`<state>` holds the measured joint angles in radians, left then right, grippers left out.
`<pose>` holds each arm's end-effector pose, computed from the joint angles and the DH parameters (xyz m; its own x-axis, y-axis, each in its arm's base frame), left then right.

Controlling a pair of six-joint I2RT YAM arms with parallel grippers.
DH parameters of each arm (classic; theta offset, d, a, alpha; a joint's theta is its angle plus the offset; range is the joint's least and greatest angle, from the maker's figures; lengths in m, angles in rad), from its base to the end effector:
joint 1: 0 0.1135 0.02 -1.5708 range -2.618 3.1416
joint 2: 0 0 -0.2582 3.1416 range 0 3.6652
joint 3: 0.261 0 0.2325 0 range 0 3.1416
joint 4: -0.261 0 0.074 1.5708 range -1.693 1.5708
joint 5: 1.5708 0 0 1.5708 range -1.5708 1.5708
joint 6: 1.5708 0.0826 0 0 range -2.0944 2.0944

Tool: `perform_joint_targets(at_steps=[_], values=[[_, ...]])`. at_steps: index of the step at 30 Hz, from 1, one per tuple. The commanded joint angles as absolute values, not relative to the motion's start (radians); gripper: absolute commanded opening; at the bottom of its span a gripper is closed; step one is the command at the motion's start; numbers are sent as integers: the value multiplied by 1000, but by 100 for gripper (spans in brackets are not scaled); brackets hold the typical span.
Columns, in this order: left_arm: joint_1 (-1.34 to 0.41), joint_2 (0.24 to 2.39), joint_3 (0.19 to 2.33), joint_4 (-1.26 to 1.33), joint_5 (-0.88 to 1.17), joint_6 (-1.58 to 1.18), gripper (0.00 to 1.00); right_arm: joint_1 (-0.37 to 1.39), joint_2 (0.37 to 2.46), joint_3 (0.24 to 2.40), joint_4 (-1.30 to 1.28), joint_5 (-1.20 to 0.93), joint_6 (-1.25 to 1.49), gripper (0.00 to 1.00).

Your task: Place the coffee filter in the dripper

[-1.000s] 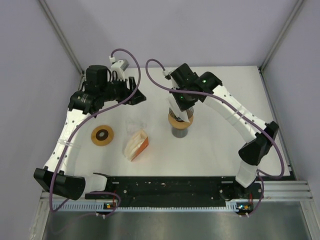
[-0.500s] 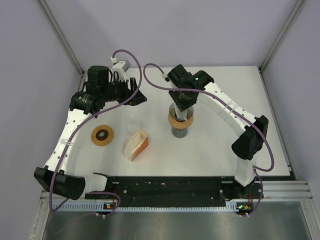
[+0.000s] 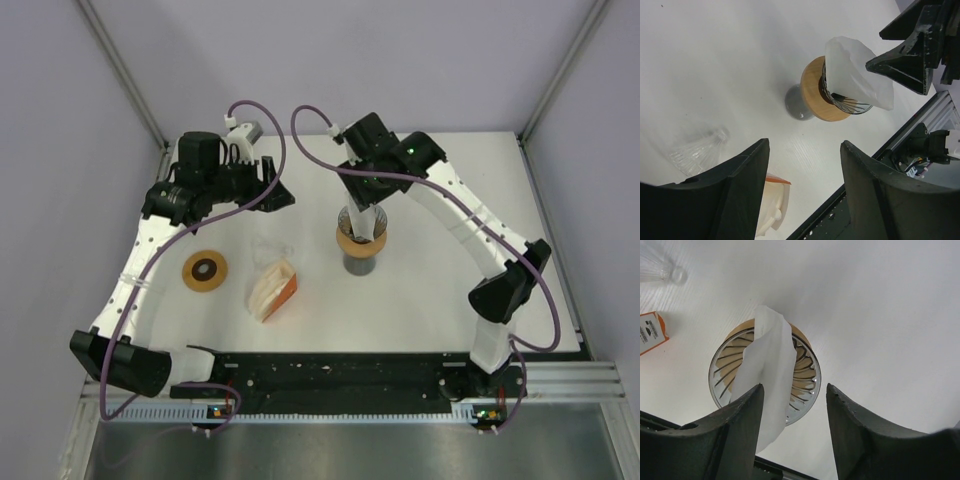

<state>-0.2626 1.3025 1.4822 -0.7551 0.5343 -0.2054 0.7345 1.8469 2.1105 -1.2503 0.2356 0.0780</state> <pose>0.2629 -0.1142 0.3827 -0.6442 -0.0086 -0.7648 0.5155 0.7339 -0.4424 0.2925 0.2382 0.3496 -0.6606 -0.4944 -0.5649 -0.5062 0.8491 -0.1512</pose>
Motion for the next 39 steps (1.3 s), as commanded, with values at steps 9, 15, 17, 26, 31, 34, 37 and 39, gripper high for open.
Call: perform_joint_targets(at_steps=[9,15,17,26,31,34,37,39], values=[[-265,1301,1483,-710,554,-178,66,750,1629,1976,-1059,96,6,0],[-265,1295,1470,-709,543,-170,67,750,1655,1891,-1048,134,44,0],[-265,1293,1465,-706,543,-172,67,750,1680,1888,-1048,97,57,0],[-264,1282,1442,-696,538,-172,67,752,1782,1861,-1046,95,104,0],[-265,1289,1421,-673,548,-202,68,752,1833,1833,-1037,71,149,0],[-264,1292,1413,-658,543,-230,67,759,1862,1830,-1029,87,170,0],[-265,1292,1401,-644,543,-256,67,772,1884,1830,-1029,129,186,0],[-265,1292,1382,-627,557,-281,67,772,1888,1827,-1025,138,192,0]])
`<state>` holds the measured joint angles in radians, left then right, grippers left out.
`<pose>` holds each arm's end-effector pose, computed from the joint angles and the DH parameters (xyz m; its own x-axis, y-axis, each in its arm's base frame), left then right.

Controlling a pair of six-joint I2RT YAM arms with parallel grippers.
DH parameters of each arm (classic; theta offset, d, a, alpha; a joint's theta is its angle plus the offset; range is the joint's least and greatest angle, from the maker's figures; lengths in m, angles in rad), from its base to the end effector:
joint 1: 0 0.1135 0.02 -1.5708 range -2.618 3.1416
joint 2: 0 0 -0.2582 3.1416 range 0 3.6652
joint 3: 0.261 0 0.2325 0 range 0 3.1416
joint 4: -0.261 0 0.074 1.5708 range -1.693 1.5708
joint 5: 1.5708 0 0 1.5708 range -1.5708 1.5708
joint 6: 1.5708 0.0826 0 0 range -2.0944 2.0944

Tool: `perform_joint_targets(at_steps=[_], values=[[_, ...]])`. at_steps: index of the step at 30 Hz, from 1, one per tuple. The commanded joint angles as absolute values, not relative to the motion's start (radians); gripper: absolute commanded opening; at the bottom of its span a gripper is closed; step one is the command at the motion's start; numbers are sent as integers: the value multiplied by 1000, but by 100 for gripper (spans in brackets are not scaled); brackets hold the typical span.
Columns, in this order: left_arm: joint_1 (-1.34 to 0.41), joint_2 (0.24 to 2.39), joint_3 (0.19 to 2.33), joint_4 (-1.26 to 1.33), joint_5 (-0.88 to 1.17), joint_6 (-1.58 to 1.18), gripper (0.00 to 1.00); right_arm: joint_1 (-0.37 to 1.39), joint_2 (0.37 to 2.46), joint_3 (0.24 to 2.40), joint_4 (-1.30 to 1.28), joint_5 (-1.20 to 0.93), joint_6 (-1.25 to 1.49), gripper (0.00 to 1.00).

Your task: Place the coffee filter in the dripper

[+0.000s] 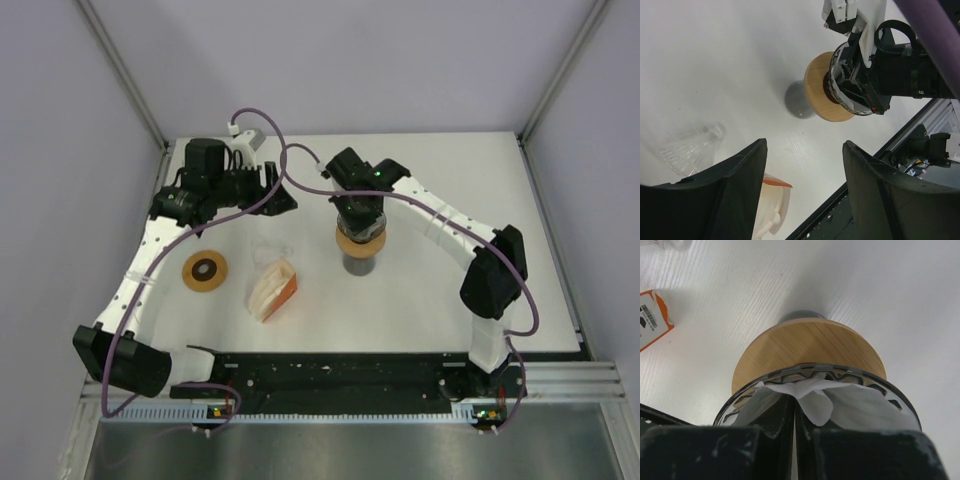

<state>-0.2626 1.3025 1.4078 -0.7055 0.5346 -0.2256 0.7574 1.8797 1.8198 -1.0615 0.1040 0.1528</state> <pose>0.2675 -0.1155 0.3638 -0.6724 -0.0186 -0.7399 0.4915 0.7363 -0.4651 0.2923 0.2646 0.2653 -0.7459 -0.4969 -0.4436 -0.5433 0.8391 -0.0263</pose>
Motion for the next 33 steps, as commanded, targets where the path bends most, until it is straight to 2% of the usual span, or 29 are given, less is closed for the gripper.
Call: perform_joint_targets(at_steps=[1,6,15,26,33], values=[[-265,1292,1370,-617,569,-291,67,772,1890,1821,-1019,141,193,0],[-278,1293,1325,-566,629,-356,68,772,1875,1769,-979,123,199,0],[-327,1341,1321,-540,611,-391,65,764,1893,1724,-939,86,206,0],[-354,1374,1321,-537,591,-384,63,765,1845,1851,-994,118,186,0],[-356,1379,1321,-538,586,-377,63,764,1813,1893,-1026,140,176,7]])
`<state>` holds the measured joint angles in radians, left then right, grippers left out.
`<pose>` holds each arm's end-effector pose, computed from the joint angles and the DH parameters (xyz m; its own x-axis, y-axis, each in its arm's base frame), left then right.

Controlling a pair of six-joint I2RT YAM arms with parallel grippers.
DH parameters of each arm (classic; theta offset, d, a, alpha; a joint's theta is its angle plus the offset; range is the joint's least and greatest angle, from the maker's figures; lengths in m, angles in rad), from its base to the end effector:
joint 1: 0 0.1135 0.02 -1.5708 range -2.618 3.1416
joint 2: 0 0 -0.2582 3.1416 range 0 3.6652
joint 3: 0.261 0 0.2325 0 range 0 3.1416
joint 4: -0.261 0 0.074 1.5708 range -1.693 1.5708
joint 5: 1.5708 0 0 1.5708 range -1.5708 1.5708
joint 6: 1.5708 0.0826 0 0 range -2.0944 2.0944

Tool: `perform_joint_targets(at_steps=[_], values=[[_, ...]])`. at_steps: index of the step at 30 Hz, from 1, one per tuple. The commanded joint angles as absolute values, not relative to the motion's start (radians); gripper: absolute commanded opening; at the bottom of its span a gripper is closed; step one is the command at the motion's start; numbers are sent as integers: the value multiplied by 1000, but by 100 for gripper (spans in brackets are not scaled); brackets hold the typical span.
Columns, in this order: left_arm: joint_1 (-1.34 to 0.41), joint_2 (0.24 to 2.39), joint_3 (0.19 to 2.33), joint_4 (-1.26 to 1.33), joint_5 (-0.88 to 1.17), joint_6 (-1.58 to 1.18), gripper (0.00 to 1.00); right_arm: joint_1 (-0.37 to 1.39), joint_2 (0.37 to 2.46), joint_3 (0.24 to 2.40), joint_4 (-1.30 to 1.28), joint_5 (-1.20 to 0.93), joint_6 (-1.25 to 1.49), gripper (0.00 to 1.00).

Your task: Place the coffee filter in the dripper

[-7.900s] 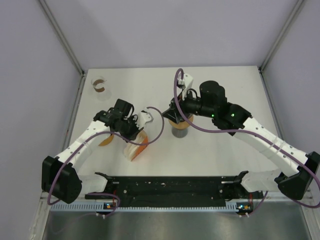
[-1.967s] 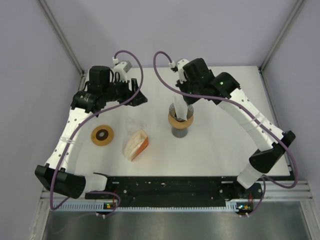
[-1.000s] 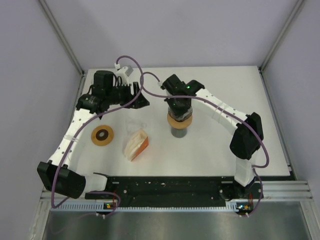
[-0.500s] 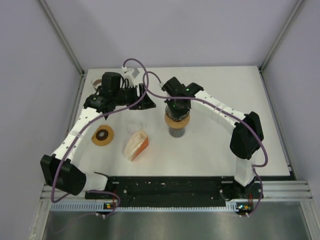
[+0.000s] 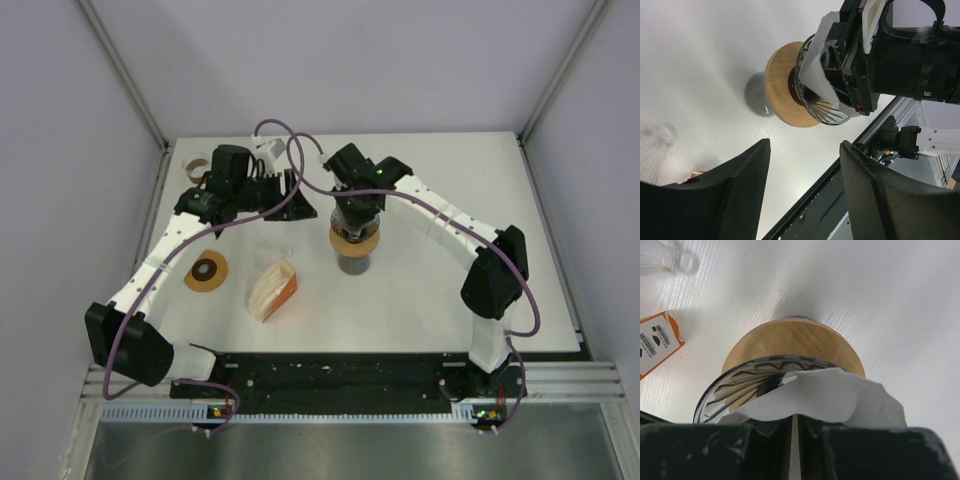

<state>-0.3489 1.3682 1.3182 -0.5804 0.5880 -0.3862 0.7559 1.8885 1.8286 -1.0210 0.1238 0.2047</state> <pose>0.2763 -0.1493 0.3310 -0.7789 -0.0501 -0.6251 0.4449 0.6583 -0.6072 0.2994 0.2682 0.2676 -0.7584 -0.4377 -0.4829 -0.4946 0.8691 -0.0110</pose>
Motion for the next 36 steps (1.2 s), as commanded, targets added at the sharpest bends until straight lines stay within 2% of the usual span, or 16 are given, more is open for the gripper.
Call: perform_joint_targets(at_steps=[1,24,28,32,36], values=[[-356,1381,1322,-540,586,-376,63,764,1812,1897,-1031,141,175,8],[-367,1439,1376,-494,561,-433,65,750,1752,1942,-1029,103,173,29],[-365,1448,1377,-462,564,-457,64,749,1721,1951,-1028,126,176,37],[-373,1460,1382,-436,561,-459,65,746,1680,1956,-1028,159,169,53],[-383,1483,1387,-430,552,-437,70,735,1628,1910,-1023,221,169,60]])
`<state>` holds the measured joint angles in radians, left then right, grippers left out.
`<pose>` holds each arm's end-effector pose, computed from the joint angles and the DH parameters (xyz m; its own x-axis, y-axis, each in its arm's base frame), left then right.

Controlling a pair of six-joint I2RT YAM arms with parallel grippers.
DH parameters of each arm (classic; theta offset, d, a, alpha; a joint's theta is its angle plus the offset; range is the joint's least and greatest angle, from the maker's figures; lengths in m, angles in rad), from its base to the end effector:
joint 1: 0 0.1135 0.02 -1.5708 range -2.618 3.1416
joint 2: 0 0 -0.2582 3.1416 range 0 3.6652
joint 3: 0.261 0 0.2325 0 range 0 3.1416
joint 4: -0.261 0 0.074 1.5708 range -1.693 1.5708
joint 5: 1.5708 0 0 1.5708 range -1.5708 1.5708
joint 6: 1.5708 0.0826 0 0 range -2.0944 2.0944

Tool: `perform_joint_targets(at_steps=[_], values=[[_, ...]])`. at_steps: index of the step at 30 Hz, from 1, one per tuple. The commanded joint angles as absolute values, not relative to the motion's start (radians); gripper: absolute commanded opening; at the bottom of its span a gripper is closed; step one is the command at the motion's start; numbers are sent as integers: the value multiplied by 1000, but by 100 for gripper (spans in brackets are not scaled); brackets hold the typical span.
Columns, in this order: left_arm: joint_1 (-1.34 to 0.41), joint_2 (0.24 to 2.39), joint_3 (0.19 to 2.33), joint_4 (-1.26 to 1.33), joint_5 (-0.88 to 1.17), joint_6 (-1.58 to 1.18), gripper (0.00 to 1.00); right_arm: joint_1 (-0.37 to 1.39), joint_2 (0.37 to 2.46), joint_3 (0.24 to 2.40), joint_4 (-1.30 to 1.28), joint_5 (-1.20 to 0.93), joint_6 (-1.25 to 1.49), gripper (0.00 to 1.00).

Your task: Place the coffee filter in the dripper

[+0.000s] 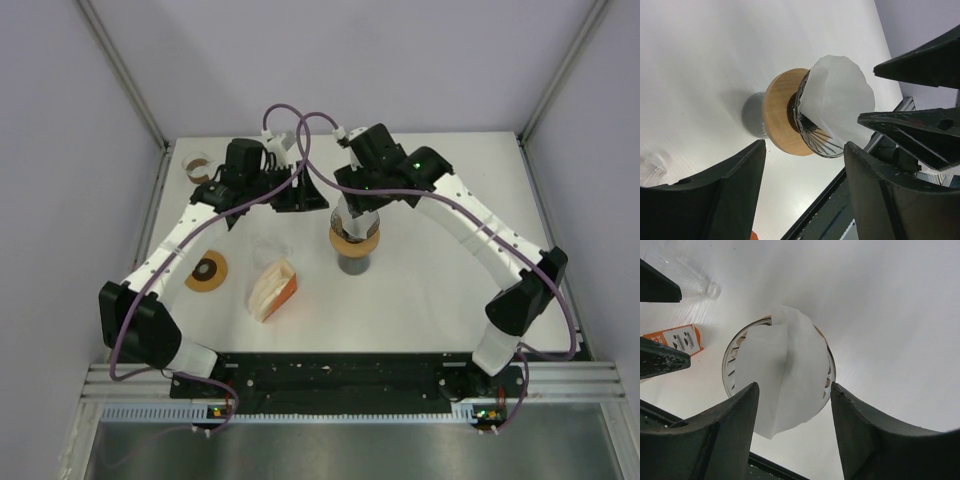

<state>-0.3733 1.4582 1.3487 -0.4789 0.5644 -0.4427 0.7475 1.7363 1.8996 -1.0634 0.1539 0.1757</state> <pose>0.3009 -0.1653 0.3253 -0.7765 -0.0846 -0.6245 0.4314 0.6510 -0.6246 0.2808 0.2430 0.3420 -0.6709 -0.3863 -0.6330 -0.4922 0.8704 -0.0096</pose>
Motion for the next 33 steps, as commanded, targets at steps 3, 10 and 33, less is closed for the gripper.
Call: perform_joint_targets(at_steps=[3,10,33], values=[[-394,1508,1396,-434,554,-436,73,703,1579,1821,-980,232,184,69],[-425,1554,1437,-433,512,-423,75,604,1516,1589,-775,60,215,71],[-436,1603,1374,-505,443,-327,67,577,1552,1428,-683,32,229,71]])
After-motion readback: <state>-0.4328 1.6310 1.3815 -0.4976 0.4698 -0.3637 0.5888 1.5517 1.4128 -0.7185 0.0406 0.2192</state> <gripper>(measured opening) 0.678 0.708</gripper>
